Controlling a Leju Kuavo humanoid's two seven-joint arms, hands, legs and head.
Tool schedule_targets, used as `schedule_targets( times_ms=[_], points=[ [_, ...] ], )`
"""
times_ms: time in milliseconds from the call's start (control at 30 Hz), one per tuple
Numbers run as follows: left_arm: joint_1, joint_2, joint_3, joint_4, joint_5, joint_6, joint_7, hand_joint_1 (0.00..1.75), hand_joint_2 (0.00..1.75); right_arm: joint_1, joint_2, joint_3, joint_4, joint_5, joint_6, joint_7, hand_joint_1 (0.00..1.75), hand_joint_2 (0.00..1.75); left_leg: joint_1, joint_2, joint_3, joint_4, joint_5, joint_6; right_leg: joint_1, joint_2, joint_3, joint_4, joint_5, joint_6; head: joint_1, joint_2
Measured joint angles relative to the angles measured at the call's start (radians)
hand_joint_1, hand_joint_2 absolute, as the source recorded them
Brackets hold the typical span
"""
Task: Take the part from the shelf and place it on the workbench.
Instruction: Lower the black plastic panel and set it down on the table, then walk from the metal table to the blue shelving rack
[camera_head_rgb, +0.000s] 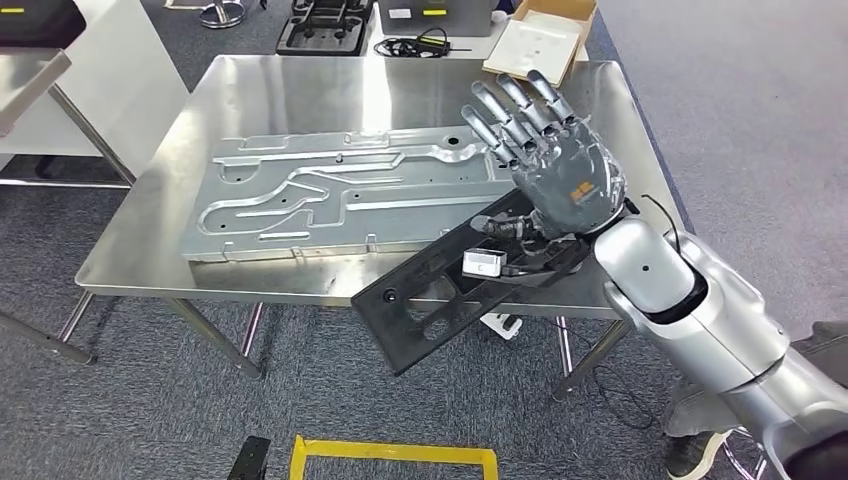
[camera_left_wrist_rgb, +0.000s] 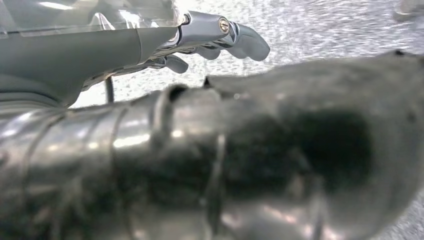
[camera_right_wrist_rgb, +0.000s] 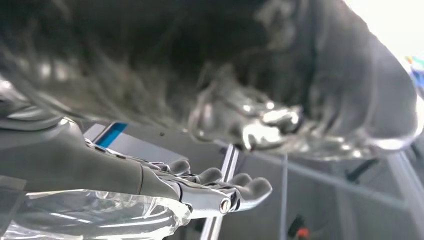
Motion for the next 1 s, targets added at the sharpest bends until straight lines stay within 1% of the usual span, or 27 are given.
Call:
schedule_targets(
  times_ms=[33, 67, 100, 167, 200, 233, 267, 300, 367, 400, 433, 467, 500, 533, 567, 600, 667, 700, 733, 767, 800, 833, 867, 900, 933, 967, 1000],
  points=[
    [0.004, -0.003, 0.0, 0.0, 0.004, 0.002, 0.0, 0.0, 0.0, 0.021, 0.008, -0.014, -0.014, -0.012, -0.026, 0.004, 0.0, 0.0, 0.002, 0.002, -0.001, -0.008, 0.012, 0.006, -0.001, 0.0, -0.002, -0.001, -0.004, 0.004, 0.0, 0.0],
    [0.008, -0.006, 0.0, 0.0, 0.009, 0.004, 0.0, 0.0, 0.0, 0.041, 0.016, -0.029, -0.026, -0.025, -0.054, 0.008, 0.0, 0.0, 0.003, 0.004, -0.004, -0.016, 0.025, 0.014, 0.0, 0.001, -0.007, 0.011, -0.025, 0.007, 0.002, 0.0],
    [0.01, -0.008, -0.001, 0.0, 0.012, 0.006, 0.0, 0.0, 0.0, 0.057, 0.023, -0.043, -0.037, -0.038, -0.08, 0.013, 0.0, 0.0, 0.005, 0.005, -0.011, -0.022, 0.037, 0.02, 0.0, 0.001, -0.019, 0.045, -0.064, 0.007, 0.003, 0.0],
    [0.014, -0.012, -0.001, 0.0, 0.017, 0.009, -0.002, 0.0, 0.0, 0.085, 0.036, -0.067, -0.053, -0.058, -0.121, 0.018, 0.0, 0.0, 0.001, 0.006, -0.035, -0.021, 0.054, 0.028, 0.002, 0.002, -0.05, 0.163, -0.161, 0.008, 0.005, 0.0],
    [0.017, -0.013, -0.001, 0.0, 0.02, 0.01, -0.002, 0.0, 0.0, 0.1, 0.042, -0.076, -0.059, -0.065, -0.136, 0.019, 0.0, 0.0, 0.0, 0.006, -0.047, -0.019, 0.062, 0.029, 0.002, 0.002, -0.06, 0.221, -0.191, 0.009, 0.005, 0.0],
    [0.021, -0.016, -0.001, 0.0, 0.023, 0.011, -0.003, 0.0, 0.0, 0.12, 0.05, -0.084, -0.066, -0.071, -0.151, 0.019, 0.0, 0.0, -0.001, 0.006, -0.059, -0.017, 0.069, 0.029, 0.003, 0.002, -0.057, 0.253, -0.198, 0.01, 0.005, 0.0],
    [0.025, -0.018, -0.001, 0.0, 0.026, 0.011, -0.004, 0.0, 0.0, 0.142, 0.057, -0.091, -0.072, -0.077, -0.165, 0.019, 0.0, 0.0, -0.002, 0.006, -0.071, -0.013, 0.075, 0.028, 0.003, 0.002, -0.037, 0.249, -0.185, 0.01, 0.005, 0.0],
    [0.028, -0.021, -0.001, 0.0, 0.03, 0.012, -0.005, 0.0, 0.0, 0.164, 0.066, -0.098, -0.08, -0.083, -0.181, 0.018, 0.0, 0.0, -0.002, 0.005, -0.083, -0.008, 0.081, 0.025, 0.003, 0.001, 0.002, 0.208, -0.16, 0.009, 0.005, 0.0],
    [0.032, -0.025, -0.001, 0.0, 0.035, 0.014, -0.007, 0.0, 0.0, 0.197, 0.082, -0.111, -0.097, -0.092, -0.209, 0.018, 0.0, 0.0, -0.003, 0.003, -0.105, 0.007, 0.09, 0.018, 0.005, 0.002, 0.093, 0.079, -0.136, 0.003, 0.005, 0.0],
    [0.033, -0.026, -0.001, 0.0, 0.037, 0.014, -0.008, 0.0, 0.0, 0.21, 0.089, -0.118, -0.104, -0.095, -0.22, 0.017, 0.0, 0.0, -0.004, 0.003, -0.113, 0.013, 0.094, 0.013, 0.008, 0.002, 0.123, 0.031, -0.135, -0.001, 0.004, 0.0],
    [0.034, -0.027, -0.001, 0.0, 0.037, 0.015, -0.008, 0.0, 0.0, 0.219, 0.095, -0.124, -0.11, -0.097, -0.228, 0.017, 0.0, 0.0, -0.005, 0.002, -0.117, 0.017, 0.098, 0.008, 0.011, 0.003, 0.135, 0.006, -0.141, -0.005, 0.005, 0.0],
    [0.035, -0.027, -0.001, 0.0, 0.037, 0.015, -0.008, 0.0, 0.0, 0.229, 0.101, -0.128, -0.114, -0.099, -0.233, 0.017, 0.0, 0.0, -0.005, 0.002, -0.12, 0.018, 0.104, 0.002, 0.014, 0.003, 0.136, 0.0, -0.138, -0.01, 0.005, 0.0],
    [0.037, -0.027, -0.001, 0.0, 0.035, 0.015, -0.009, 0.0, 0.0, 0.24, 0.107, -0.133, -0.118, -0.103, -0.237, 0.016, 0.0, 0.0, -0.004, 0.001, -0.122, 0.017, 0.11, -0.003, 0.013, 0.002, 0.129, -0.001, -0.131, -0.016, 0.006, 0.0],
    [0.038, -0.027, -0.001, 0.0, 0.033, 0.013, -0.008, 0.0, 0.0, 0.253, 0.115, -0.138, -0.123, -0.108, -0.24, 0.014, 0.0, 0.0, -0.003, 0.0, -0.128, 0.021, 0.106, -0.01, 0.012, 0.001, 0.122, -0.004, -0.122, -0.023, 0.008, 0.0],
    [0.04, -0.027, -0.001, 0.0, 0.031, 0.012, -0.009, 0.0, 0.0, 0.269, 0.124, -0.144, -0.129, -0.115, -0.242, 0.007, 0.0, 0.0, -0.001, -0.001, -0.138, 0.036, 0.084, -0.017, 0.01, 0.0, 0.113, -0.006, -0.111, -0.031, 0.007, 0.0],
    [0.043, -0.028, -0.001, 0.0, 0.03, 0.01, -0.009, 0.0, 0.0, 0.289, 0.135, -0.154, -0.139, -0.126, -0.244, -0.004, 0.0, 0.0, 0.002, -0.002, -0.152, 0.069, 0.045, -0.025, 0.007, -0.002, 0.1, -0.008, -0.099, -0.038, 0.007, 0.0],
    [0.045, -0.029, -0.001, 0.0, 0.037, 0.009, -0.009, 0.0, 0.0, 0.341, 0.163, -0.181, -0.164, -0.151, -0.246, -0.044, 0.0, 0.0, 0.008, -0.001, -0.182, 0.179, -0.054, -0.038, 0.007, -0.003, 0.073, -0.008, -0.076, -0.045, 0.003, 0.0],
    [0.045, -0.03, -0.001, 0.0, 0.044, 0.009, -0.01, 0.0, 0.0, 0.377, 0.18, -0.199, -0.179, -0.168, -0.246, -0.07, 0.0, 0.0, 0.011, -0.001, -0.189, 0.234, -0.085, -0.042, 0.007, -0.004, 0.059, -0.008, -0.065, -0.046, 0.003, 0.0],
    [0.045, -0.03, -0.001, 0.0, 0.052, 0.009, -0.011, 0.0, 0.0, 0.417, 0.2, -0.217, -0.194, -0.188, -0.246, -0.098, 0.0, 0.0, 0.012, -0.001, -0.184, 0.268, -0.093, -0.044, 0.008, -0.005, 0.045, -0.007, -0.055, -0.045, 0.003, 0.0],
    [0.045, -0.03, -0.001, 0.0, 0.06, 0.009, -0.013, 0.0, 0.0, 0.46, 0.22, -0.236, -0.209, -0.214, -0.246, -0.127, 0.0, 0.0, 0.013, -0.001, -0.164, 0.272, -0.081, -0.045, 0.008, -0.006, 0.031, -0.007, -0.045, -0.044, 0.003, 0.0],
    [0.045, -0.03, -0.001, 0.0, 0.068, 0.009, -0.016, 0.0, 0.0, 0.502, 0.24, -0.255, -0.224, -0.245, -0.246, -0.153, 0.0, 0.0, 0.013, -0.001, -0.127, 0.241, -0.057, -0.044, 0.007, -0.007, 0.018, -0.007, -0.036, -0.042, 0.003, 0.0],
    [0.045, -0.03, -0.001, 0.0, 0.076, 0.009, -0.02, 0.0, 0.0, 0.539, 0.257, -0.271, -0.235, -0.281, -0.246, -0.176, 0.0, 0.0, 0.013, -0.002, -0.073, 0.181, -0.037, -0.04, 0.007, -0.008, 0.007, -0.006, -0.025, -0.039, 0.003, 0.0],
    [0.044, -0.029, -0.001, 0.0, 0.084, 0.009, -0.024, 0.0, 0.0, 0.572, 0.272, -0.287, -0.245, -0.313, -0.246, -0.194, 0.0, 0.0, 0.01, -0.003, -0.013, 0.106, -0.033, -0.034, 0.007, -0.007, -0.002, -0.006, -0.016, -0.035, 0.002, 0.0],
    [0.042, -0.029, -0.001, 0.0, 0.091, 0.009, -0.029, 0.0, 0.0, 0.601, 0.285, -0.3, -0.252, -0.335, -0.247, -0.205, 0.0, 0.0, 0.007, -0.003, 0.034, 0.042, -0.036, -0.028, 0.007, -0.007, -0.007, -0.007, -0.006, -0.03, 0.004, 0.0],
    [0.041, -0.028, -0.001, 0.0, 0.097, 0.01, -0.034, 0.0, 0.0, 0.627, 0.295, -0.312, -0.256, -0.343, -0.247, -0.211, 0.0, 0.0, 0.003, -0.004, 0.063, -0.003, -0.044, -0.02, 0.006, -0.007, -0.008, -0.009, 0.003, -0.024, 0.004, 0.0],
    [0.04, -0.027, -0.001, 0.0, 0.101, 0.01, -0.038, 0.0, 0.0, 0.651, 0.301, -0.32, -0.259, -0.337, -0.247, -0.211, 0.0, 0.0, 0.0, -0.004, 0.072, -0.024, -0.048, -0.013, 0.005, -0.007, -0.008, -0.013, 0.012, -0.017, 0.002, 0.0],
    [0.041, -0.027, 0.0, 0.0, 0.104, 0.011, -0.041, 0.0, 0.0, 0.672, 0.306, -0.326, -0.259, -0.325, -0.247, -0.206, 0.0, 0.0, -0.001, -0.003, 0.066, -0.028, -0.04, -0.005, 0.005, -0.007, -0.007, -0.019, 0.023, -0.01, 0.001, 0.0]
  ],
)
